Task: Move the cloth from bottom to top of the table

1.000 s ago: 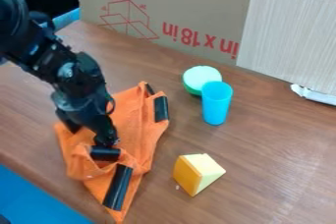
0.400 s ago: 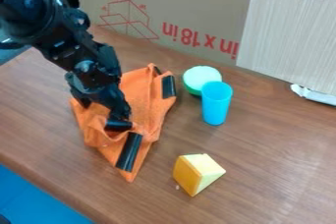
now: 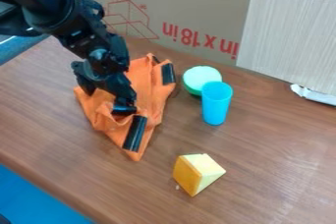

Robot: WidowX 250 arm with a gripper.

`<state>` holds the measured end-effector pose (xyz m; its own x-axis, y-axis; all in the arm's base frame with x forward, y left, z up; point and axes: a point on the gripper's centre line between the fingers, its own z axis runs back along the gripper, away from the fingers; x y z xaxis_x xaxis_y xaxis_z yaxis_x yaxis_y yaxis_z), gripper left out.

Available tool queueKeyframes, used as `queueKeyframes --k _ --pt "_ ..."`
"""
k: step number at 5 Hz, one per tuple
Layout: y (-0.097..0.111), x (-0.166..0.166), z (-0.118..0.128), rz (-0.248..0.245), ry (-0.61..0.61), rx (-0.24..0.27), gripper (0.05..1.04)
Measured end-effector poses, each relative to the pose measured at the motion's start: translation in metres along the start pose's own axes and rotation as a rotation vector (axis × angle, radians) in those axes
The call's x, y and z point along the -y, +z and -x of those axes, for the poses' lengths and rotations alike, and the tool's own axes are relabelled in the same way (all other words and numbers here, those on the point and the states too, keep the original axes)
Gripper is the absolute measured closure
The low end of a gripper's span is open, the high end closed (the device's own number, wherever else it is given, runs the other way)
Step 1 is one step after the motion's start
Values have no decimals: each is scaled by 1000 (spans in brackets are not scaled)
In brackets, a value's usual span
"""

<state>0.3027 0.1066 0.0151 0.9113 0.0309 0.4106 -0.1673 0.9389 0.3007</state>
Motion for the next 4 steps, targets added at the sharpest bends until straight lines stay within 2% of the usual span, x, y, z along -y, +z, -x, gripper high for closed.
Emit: queueKeyframes --k 4 --pt "-31 -17 -49 -55 118 -55 82"
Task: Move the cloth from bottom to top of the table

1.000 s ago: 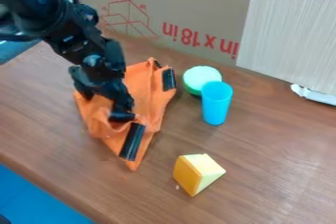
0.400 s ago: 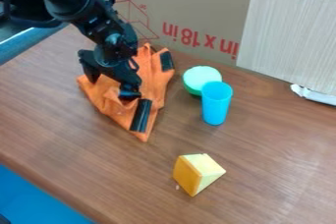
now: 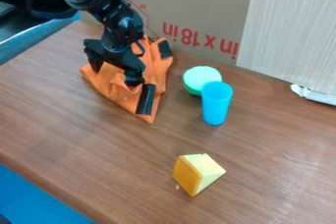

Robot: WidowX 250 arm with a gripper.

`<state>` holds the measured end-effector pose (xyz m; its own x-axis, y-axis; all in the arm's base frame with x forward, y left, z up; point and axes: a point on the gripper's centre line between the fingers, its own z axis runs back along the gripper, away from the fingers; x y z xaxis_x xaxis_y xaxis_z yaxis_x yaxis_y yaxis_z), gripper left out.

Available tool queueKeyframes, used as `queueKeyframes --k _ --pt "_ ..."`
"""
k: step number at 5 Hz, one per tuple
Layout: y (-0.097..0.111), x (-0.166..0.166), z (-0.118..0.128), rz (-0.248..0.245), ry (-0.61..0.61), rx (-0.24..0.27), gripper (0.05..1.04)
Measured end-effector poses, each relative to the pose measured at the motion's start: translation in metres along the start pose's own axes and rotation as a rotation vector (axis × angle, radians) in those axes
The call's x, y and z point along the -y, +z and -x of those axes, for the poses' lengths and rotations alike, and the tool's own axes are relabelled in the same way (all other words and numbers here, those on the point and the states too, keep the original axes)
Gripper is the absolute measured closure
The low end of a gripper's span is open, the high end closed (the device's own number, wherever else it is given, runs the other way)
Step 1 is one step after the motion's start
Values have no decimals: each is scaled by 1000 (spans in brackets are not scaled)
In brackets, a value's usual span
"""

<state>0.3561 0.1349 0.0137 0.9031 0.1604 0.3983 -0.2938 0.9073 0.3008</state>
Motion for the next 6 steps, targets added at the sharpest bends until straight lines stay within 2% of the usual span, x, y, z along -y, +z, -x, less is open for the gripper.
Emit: queueKeyframes --k 1,2,3,4,6 --pt "-5 -2 -9 4 18 -25 82" --pt "-4 -6 -5 38 43 -51 82" --pt "7 -8 9 101 32 -100 82" --pt "24 -13 13 166 31 -111 82" --pt "65 -30 14 259 57 -61 82"
